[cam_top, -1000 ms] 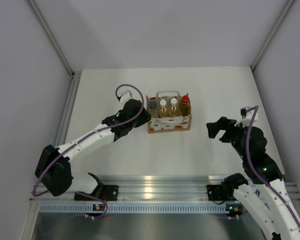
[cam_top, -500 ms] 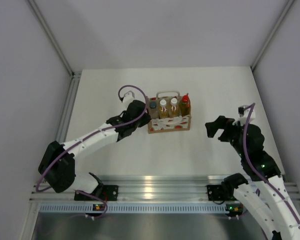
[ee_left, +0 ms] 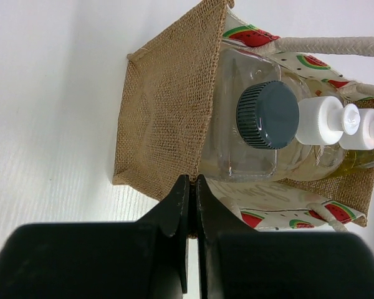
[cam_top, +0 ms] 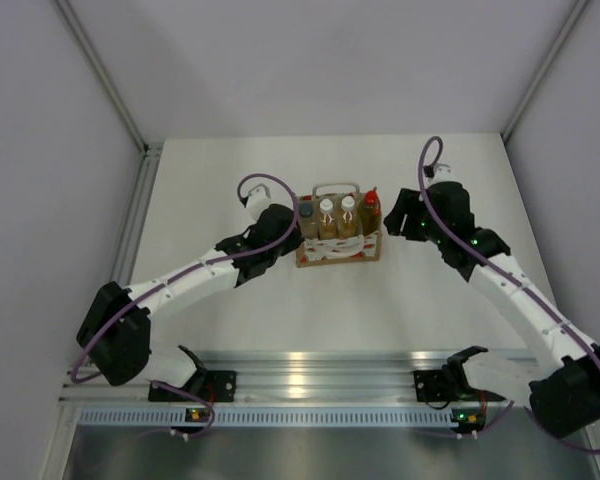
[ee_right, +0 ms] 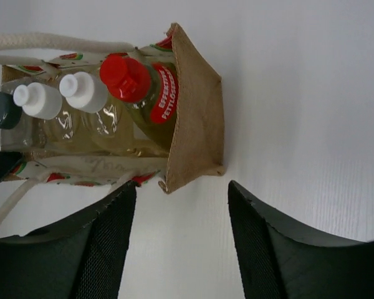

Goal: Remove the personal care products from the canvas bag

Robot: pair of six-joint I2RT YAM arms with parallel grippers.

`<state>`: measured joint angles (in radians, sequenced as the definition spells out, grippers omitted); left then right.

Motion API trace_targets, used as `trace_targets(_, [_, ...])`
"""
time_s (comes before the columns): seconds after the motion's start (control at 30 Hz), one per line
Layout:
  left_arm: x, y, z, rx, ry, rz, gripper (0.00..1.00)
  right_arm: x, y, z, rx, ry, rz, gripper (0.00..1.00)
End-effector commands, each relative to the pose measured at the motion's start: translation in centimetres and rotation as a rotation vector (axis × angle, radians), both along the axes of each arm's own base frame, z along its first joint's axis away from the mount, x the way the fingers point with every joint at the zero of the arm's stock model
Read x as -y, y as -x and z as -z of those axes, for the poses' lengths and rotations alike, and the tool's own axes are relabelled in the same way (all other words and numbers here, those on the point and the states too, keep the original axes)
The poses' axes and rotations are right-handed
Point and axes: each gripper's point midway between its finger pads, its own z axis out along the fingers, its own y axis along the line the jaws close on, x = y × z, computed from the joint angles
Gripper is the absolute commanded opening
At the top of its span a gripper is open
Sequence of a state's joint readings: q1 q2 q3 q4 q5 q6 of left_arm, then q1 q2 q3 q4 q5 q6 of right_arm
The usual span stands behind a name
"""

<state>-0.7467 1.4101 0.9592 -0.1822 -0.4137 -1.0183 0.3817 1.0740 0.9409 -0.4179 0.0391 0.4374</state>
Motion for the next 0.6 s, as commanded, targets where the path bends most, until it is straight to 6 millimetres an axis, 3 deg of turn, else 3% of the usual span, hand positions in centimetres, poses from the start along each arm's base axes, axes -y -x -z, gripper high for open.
trace_targets(0.0, [-0.3, 0.4, 3.0, -0.049, -0.066, 0.01, 0.0, -1.6, -3.5, -4.2, 0.125, 0.057, 0.005, 0.57])
trace_targets(0.2, [-0.7, 0.4, 2.9, -0.037, -0.086, 0.011, 0.0, -3.8, -4.9, -5.9, 0.156, 0.146, -0.004, 0.55])
trace_targets(0.23, [-0.7, 0.4, 2.8, -0.036, -0.087, 0.012, 0.0, -4.1, -5.5, -5.1, 0.135, 0.171, -0.004, 0.55])
trace_targets(0.27, [-0.7, 0.4, 2.8, -0.036, -0.088, 0.012, 0.0, -4.3, -5.9, -5.9, 0.148, 0.186, -0.006, 0.55])
trace_targets(0.33, [-0.6, 0.4, 2.8, -0.036, -0.085, 0.015, 0.0, -4.5, -6.7, -4.9, 0.119, 0.226, -0.008, 0.55])
trace_targets(0.4, [-0.5, 0.5, 2.7, -0.036, -0.082, 0.021, 0.0, -4.5, -7.4, -5.5, 0.127, 0.248, -0.002, 0.54])
trace_targets(0.57, [-0.7, 0.5, 2.6, -0.033, -0.081, 0.014, 0.0, -4.8, -8.6, -4.7, 0.09, 0.319, -0.017, 0.51])
